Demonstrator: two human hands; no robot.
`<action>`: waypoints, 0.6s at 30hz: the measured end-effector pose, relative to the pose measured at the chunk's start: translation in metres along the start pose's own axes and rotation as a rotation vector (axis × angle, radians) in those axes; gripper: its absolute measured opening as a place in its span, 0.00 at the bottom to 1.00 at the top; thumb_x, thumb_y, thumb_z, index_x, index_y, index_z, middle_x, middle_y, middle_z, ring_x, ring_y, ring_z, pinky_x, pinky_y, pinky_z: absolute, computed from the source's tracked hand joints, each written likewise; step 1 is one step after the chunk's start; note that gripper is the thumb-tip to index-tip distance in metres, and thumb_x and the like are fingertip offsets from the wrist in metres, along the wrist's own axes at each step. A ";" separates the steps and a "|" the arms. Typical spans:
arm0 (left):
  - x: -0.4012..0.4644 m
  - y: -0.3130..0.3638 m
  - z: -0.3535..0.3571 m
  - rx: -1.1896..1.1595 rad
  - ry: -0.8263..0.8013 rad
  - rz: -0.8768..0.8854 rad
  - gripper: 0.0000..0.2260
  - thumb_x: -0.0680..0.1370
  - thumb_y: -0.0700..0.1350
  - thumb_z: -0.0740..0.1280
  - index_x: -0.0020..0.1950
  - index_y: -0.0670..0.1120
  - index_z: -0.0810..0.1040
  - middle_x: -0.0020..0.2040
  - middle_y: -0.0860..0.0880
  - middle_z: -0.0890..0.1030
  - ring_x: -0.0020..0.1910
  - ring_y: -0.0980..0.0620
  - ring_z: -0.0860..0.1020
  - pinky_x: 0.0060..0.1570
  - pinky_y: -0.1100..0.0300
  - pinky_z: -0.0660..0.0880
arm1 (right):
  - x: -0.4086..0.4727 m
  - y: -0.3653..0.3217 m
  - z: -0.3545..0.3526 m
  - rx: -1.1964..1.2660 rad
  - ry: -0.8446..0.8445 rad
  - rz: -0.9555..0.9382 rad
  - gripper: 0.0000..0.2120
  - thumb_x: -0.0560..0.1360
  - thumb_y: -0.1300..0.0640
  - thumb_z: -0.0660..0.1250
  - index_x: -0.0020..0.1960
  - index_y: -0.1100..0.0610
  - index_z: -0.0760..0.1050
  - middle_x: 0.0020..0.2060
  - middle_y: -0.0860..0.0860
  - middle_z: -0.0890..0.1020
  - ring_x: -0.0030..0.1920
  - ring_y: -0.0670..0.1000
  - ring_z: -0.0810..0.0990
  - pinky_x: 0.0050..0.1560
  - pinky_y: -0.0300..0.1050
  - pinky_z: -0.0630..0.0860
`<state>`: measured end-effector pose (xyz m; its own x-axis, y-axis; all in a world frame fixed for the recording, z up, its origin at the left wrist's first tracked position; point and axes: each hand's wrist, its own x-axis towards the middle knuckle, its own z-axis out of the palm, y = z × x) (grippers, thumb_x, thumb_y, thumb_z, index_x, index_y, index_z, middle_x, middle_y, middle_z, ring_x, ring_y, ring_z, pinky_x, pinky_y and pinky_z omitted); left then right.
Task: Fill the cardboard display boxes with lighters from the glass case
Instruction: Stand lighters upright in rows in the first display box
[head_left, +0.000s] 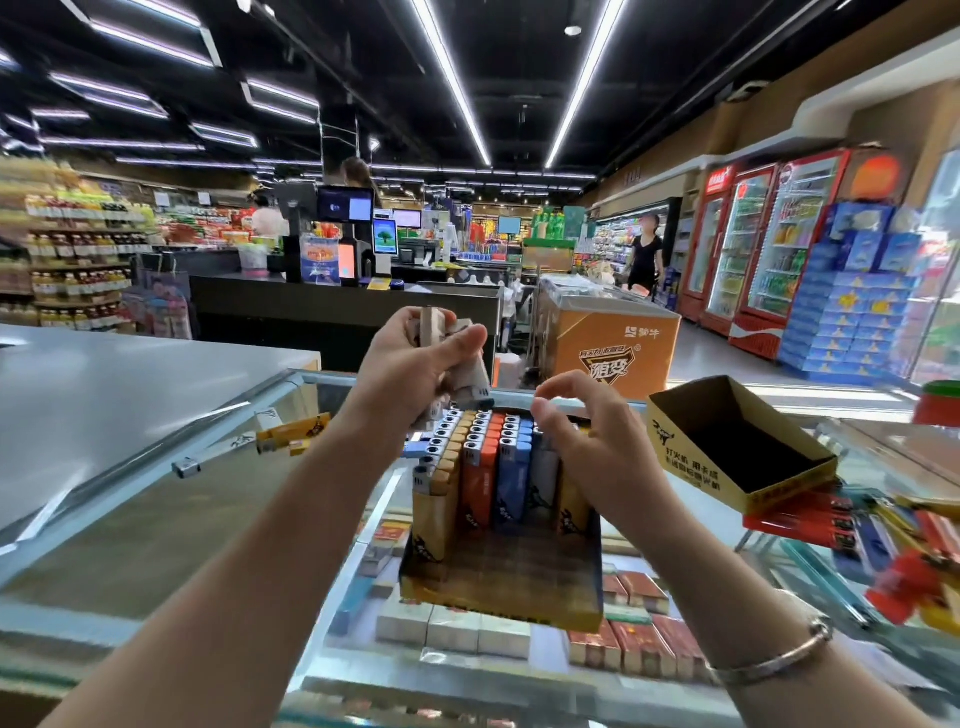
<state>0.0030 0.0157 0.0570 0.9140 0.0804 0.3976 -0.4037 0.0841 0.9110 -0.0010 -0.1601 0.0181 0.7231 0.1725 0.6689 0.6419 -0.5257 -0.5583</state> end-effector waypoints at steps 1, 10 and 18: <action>0.001 -0.002 0.006 0.007 0.000 0.017 0.20 0.63 0.50 0.72 0.51 0.43 0.73 0.41 0.47 0.80 0.37 0.53 0.81 0.38 0.56 0.80 | 0.000 -0.003 -0.001 0.036 0.010 -0.020 0.02 0.76 0.53 0.65 0.48 0.47 0.72 0.46 0.45 0.79 0.49 0.42 0.76 0.49 0.35 0.70; -0.001 -0.011 0.017 -0.031 -0.035 0.141 0.17 0.70 0.47 0.70 0.52 0.40 0.70 0.37 0.48 0.76 0.31 0.59 0.79 0.29 0.66 0.74 | -0.004 -0.012 0.001 0.182 -0.007 -0.151 0.18 0.69 0.57 0.73 0.54 0.47 0.68 0.43 0.47 0.82 0.46 0.42 0.81 0.49 0.34 0.76; -0.001 -0.013 0.011 -0.084 -0.049 0.071 0.15 0.73 0.53 0.65 0.51 0.43 0.70 0.36 0.50 0.83 0.29 0.51 0.81 0.26 0.63 0.75 | -0.003 -0.014 -0.001 0.319 0.158 -0.174 0.13 0.71 0.67 0.65 0.43 0.49 0.75 0.38 0.43 0.80 0.41 0.43 0.79 0.44 0.38 0.77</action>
<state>0.0075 0.0037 0.0455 0.8830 0.0410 0.4676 -0.4676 0.1626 0.8688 -0.0124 -0.1545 0.0245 0.5639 0.0926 0.8206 0.8166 -0.2105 -0.5374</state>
